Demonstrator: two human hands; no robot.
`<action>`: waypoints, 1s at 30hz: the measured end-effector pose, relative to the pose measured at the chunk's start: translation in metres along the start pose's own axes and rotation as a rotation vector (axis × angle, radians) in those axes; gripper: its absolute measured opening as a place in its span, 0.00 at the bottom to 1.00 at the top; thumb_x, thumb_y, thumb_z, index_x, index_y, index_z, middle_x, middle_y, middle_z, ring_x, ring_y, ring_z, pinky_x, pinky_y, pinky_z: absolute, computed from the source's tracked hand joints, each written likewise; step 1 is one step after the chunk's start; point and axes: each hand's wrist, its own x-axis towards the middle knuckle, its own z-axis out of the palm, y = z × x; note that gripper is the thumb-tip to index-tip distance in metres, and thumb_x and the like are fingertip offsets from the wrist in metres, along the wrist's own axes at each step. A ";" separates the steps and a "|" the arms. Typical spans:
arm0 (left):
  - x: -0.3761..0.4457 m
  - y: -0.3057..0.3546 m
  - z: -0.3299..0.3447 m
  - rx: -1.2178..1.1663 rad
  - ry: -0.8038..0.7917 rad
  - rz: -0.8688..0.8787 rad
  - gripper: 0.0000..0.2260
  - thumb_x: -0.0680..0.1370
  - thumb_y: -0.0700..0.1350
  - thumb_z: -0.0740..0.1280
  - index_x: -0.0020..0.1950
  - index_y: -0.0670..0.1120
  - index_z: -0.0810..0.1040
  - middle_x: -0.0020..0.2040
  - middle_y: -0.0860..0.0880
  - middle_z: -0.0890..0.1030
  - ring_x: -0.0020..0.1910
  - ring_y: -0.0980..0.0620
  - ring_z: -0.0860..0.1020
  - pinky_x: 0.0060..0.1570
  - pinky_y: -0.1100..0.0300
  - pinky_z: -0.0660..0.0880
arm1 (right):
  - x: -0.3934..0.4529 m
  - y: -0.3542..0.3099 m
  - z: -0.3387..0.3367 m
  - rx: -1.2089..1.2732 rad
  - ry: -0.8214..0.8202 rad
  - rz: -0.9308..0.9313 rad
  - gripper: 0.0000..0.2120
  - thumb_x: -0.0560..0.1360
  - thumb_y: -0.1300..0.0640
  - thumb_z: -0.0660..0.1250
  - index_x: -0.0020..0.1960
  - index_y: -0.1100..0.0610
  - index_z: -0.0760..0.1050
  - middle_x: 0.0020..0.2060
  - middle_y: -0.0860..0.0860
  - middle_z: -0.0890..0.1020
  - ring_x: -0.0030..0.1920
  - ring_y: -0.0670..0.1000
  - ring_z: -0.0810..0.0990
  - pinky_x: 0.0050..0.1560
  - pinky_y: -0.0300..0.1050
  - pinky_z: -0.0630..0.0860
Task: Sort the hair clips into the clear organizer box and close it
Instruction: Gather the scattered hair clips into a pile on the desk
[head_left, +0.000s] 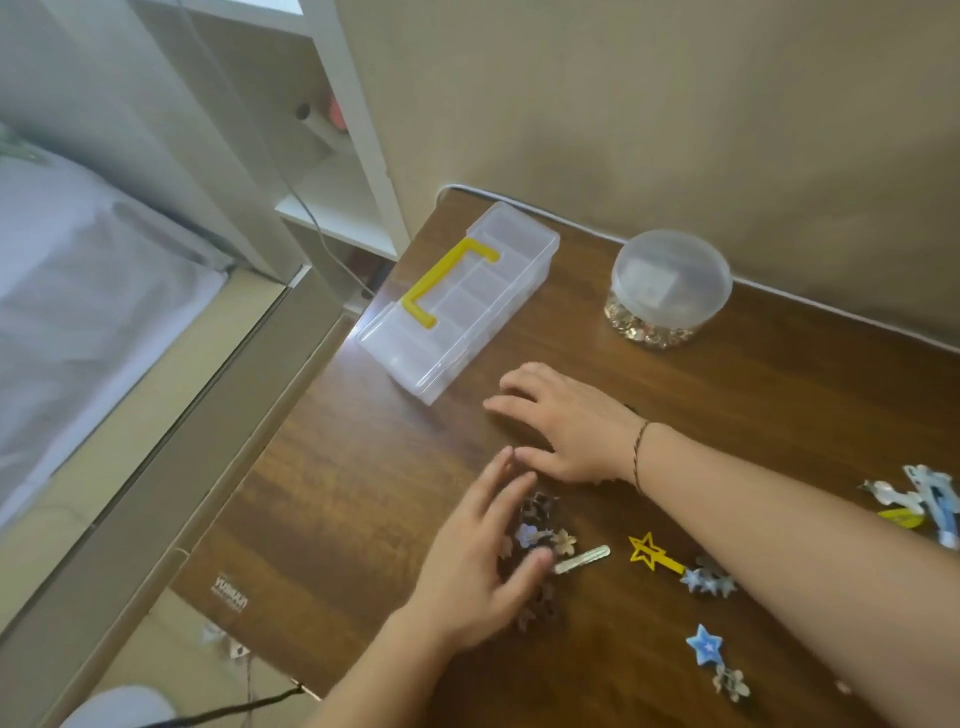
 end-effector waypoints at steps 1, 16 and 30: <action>-0.007 0.007 0.009 0.000 -0.006 -0.001 0.30 0.79 0.60 0.64 0.77 0.49 0.65 0.81 0.53 0.55 0.79 0.56 0.56 0.74 0.50 0.64 | 0.000 -0.001 -0.001 -0.011 -0.001 -0.036 0.25 0.72 0.48 0.66 0.68 0.53 0.71 0.63 0.54 0.72 0.66 0.55 0.69 0.65 0.52 0.70; -0.029 0.034 0.051 -0.013 0.249 -0.160 0.35 0.81 0.66 0.53 0.81 0.45 0.55 0.82 0.50 0.53 0.81 0.50 0.52 0.76 0.48 0.58 | -0.085 -0.010 0.020 0.154 0.019 -0.059 0.18 0.81 0.50 0.57 0.64 0.56 0.77 0.65 0.52 0.77 0.71 0.52 0.69 0.69 0.51 0.69; -0.053 0.092 0.123 -0.005 -0.059 0.123 0.36 0.81 0.64 0.56 0.81 0.42 0.56 0.81 0.49 0.55 0.81 0.52 0.52 0.77 0.51 0.53 | -0.247 -0.037 0.039 0.168 0.060 0.075 0.18 0.80 0.51 0.59 0.68 0.53 0.73 0.71 0.49 0.72 0.75 0.47 0.63 0.72 0.54 0.63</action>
